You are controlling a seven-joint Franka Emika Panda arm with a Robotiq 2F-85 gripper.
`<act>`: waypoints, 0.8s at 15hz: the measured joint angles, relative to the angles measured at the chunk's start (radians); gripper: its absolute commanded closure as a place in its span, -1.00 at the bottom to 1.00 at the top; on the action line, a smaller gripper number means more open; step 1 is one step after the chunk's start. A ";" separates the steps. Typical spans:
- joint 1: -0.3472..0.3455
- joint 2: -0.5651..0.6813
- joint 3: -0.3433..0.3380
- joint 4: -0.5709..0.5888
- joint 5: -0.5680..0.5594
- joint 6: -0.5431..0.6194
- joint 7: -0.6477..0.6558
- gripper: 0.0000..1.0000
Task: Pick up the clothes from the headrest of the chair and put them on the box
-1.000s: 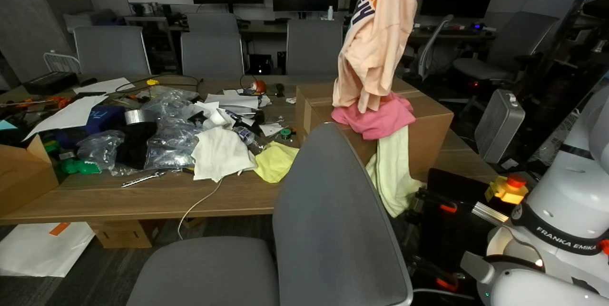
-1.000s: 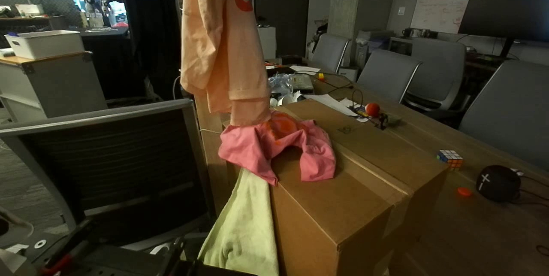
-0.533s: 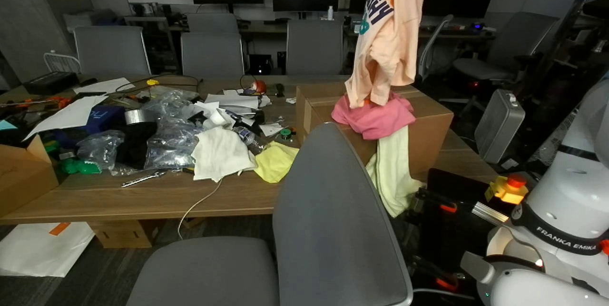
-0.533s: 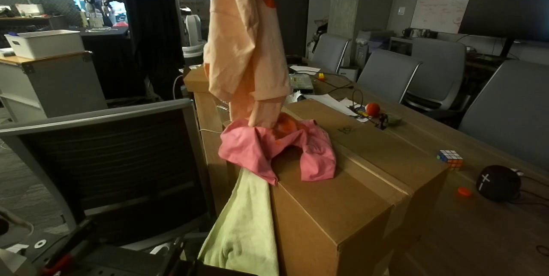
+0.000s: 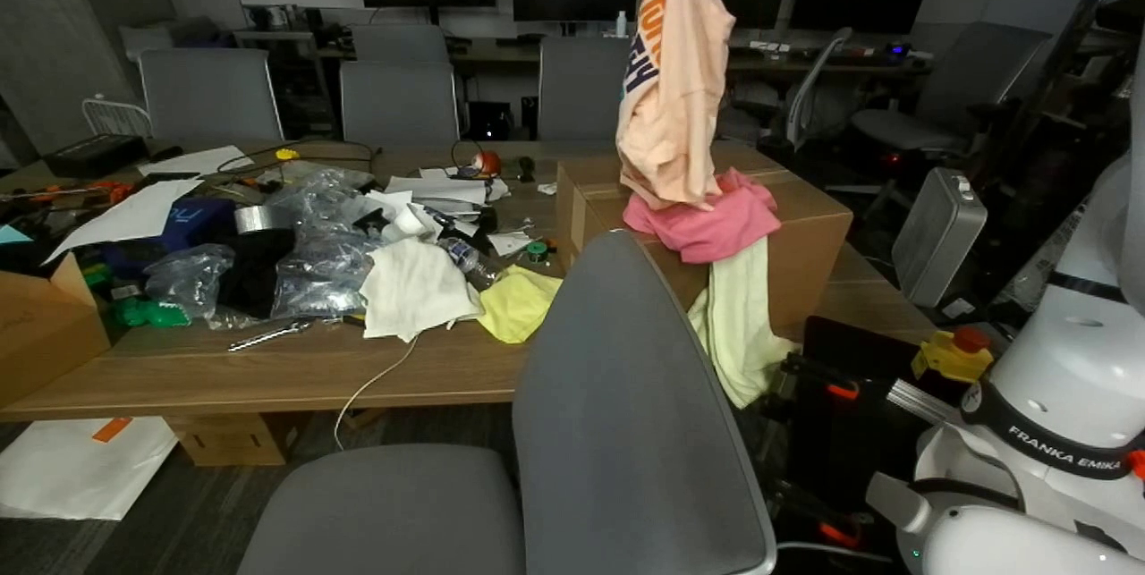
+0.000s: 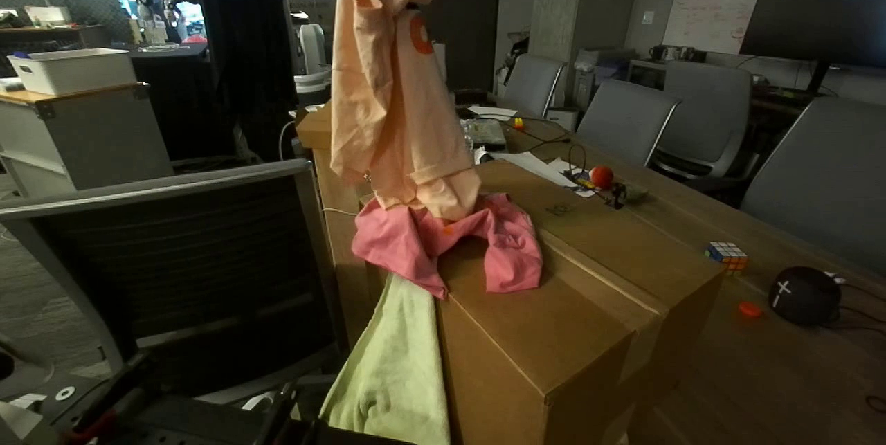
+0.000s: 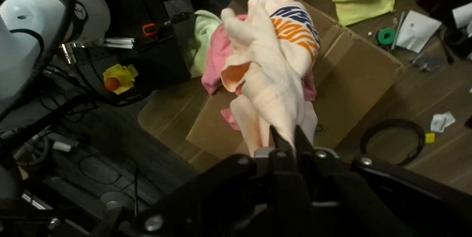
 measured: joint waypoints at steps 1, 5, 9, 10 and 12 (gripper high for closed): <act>-0.014 0.011 0.005 0.000 0.036 0.001 -0.032 0.11; -0.066 0.032 0.023 0.000 0.144 0.001 -0.193 -0.51; -0.089 0.033 0.045 0.000 0.195 -0.004 -0.346 -1.00; -0.092 0.033 0.051 0.000 0.211 -0.004 -0.383 -1.00; -0.096 0.033 0.065 0.000 0.242 -0.006 -0.453 -1.00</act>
